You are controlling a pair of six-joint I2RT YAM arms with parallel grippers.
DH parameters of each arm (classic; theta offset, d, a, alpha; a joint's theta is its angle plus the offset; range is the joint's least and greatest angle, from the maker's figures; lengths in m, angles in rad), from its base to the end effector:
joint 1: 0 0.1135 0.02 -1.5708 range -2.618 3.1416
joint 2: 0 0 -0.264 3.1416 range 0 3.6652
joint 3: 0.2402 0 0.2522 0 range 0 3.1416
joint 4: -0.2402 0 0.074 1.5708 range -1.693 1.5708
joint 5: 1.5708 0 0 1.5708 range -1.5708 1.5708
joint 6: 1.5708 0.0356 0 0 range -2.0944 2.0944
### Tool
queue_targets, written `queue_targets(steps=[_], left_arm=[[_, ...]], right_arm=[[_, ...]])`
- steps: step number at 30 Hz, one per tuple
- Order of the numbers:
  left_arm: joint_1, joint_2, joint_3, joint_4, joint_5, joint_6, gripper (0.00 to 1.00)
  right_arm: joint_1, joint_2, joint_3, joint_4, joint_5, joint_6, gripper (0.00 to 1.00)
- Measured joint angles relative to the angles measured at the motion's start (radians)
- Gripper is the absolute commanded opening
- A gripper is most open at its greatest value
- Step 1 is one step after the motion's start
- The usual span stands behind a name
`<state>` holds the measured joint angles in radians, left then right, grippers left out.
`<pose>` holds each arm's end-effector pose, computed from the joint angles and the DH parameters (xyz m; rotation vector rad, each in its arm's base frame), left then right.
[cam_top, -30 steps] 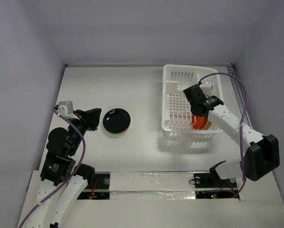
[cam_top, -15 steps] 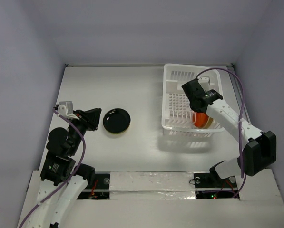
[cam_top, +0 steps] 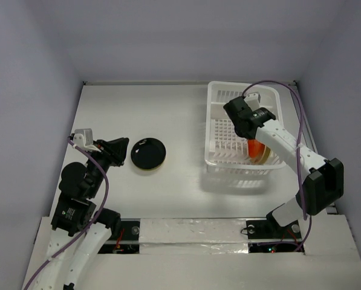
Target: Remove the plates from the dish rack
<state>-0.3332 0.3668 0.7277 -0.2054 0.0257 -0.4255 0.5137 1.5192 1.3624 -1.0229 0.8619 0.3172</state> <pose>0.0846 -0.0302 0.3678 -0.0450 1.4458 -0.6434 0.2700 0.1213 0.3083 -0.0174 2.3442 -0.7954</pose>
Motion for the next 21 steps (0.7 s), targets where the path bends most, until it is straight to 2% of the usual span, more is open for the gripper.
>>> queue_targets(steps=[7, 12, 17, 21], left_arm=[[0.000, 0.000, 0.000, 0.000, 0.000, 0.000, 0.15], [0.000, 0.000, 0.000, 0.000, 0.000, 0.000, 0.15], [0.000, 0.000, 0.000, 0.000, 0.000, 0.000, 0.16], [0.000, 0.001, 0.000, 0.000, 0.000, 0.000, 0.19]], right_arm=[[0.021, 0.003, 0.114, -0.045, 0.045, 0.002, 0.00], [0.080, -0.009, 0.215, -0.036, 0.056, 0.003, 0.00], [0.170, -0.081, 0.212, 0.053, 0.000, -0.008, 0.00], [0.222, -0.151, 0.155, 0.216, -0.114, -0.007, 0.00]])
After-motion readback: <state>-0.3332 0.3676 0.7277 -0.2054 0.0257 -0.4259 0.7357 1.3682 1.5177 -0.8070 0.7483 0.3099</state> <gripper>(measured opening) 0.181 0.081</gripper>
